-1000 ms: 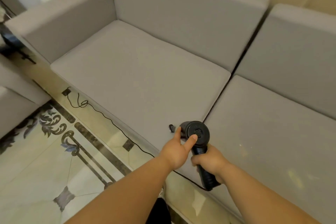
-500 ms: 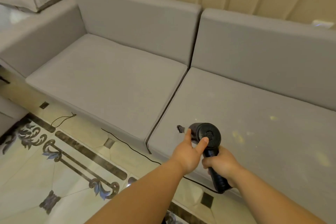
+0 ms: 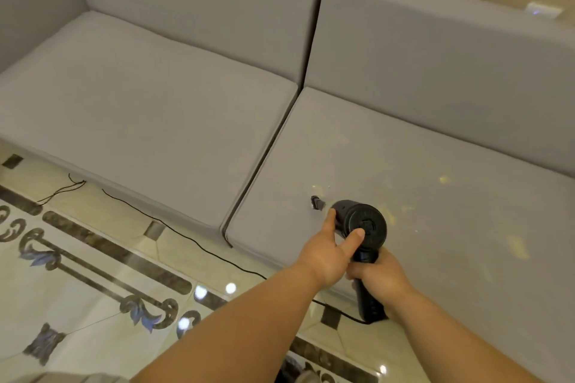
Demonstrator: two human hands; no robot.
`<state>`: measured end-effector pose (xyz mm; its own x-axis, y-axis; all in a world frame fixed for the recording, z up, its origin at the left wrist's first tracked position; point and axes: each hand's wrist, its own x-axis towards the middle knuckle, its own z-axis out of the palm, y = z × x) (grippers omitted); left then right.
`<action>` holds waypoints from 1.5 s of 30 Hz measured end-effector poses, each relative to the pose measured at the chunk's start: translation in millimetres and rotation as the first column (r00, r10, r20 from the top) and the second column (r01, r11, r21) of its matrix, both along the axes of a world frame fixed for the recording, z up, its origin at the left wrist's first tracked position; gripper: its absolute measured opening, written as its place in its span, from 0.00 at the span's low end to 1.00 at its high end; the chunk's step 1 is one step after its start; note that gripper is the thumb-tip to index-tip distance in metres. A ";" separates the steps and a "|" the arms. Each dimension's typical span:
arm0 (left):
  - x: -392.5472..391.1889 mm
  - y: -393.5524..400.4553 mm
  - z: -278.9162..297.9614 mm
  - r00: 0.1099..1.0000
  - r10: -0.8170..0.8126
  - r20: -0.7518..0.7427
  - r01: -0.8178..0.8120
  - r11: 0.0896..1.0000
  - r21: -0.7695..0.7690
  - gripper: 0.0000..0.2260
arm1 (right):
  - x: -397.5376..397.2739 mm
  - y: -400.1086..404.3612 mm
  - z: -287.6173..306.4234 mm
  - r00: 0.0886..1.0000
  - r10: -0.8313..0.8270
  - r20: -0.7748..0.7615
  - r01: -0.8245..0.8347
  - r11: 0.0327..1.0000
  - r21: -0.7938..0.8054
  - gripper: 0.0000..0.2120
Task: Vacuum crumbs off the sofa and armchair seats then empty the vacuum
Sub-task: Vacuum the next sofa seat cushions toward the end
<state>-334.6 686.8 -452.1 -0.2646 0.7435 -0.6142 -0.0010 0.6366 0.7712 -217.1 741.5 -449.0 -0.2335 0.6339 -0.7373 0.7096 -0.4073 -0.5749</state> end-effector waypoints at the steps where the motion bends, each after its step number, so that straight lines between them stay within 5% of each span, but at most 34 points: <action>1: -4.8 6.3 -2.3 1.000 -0.003 0.000 0.003 1.000 0.002 0.36 | -3.7 5.7 -3.3 1.000 -0.005 -0.007 0.005 1.000 0.000 0.17; 11: -0.2 29.3 -25.0 1.000 0.004 -0.009 -0.005 0.998 -0.059 0.34 | 4.1 37.1 -40.3 0.998 0.059 0.007 -0.058 0.994 -0.096 0.21; 22: 70.4 51.6 -5.9 0.988 0.150 -0.045 -0.151 0.988 -0.021 0.34 | 61.3 70.6 -16.1 0.989 0.143 -0.047 -0.146 0.986 -0.083 0.20; 34: -11.3 95.2 -24.7 0.976 0.213 -0.042 -0.213 0.977 -0.002 0.34 | -25.9 112.7 -32.7 0.991 0.123 -0.053 -0.125 0.991 -0.044 0.21; 45: 6.9 97.9 -30.5 0.983 0.186 -0.002 -0.186 0.982 -0.017 0.34 | -9.2 117.0 -29.5 0.989 0.147 0.033 -0.143 0.985 -0.096 0.15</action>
<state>-327.7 784.7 -482.5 -0.3976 0.6710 -0.6258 -0.1204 0.6380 0.7605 -226.3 858.4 -478.5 -0.2873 0.5236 -0.8021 0.7865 -0.3490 -0.5095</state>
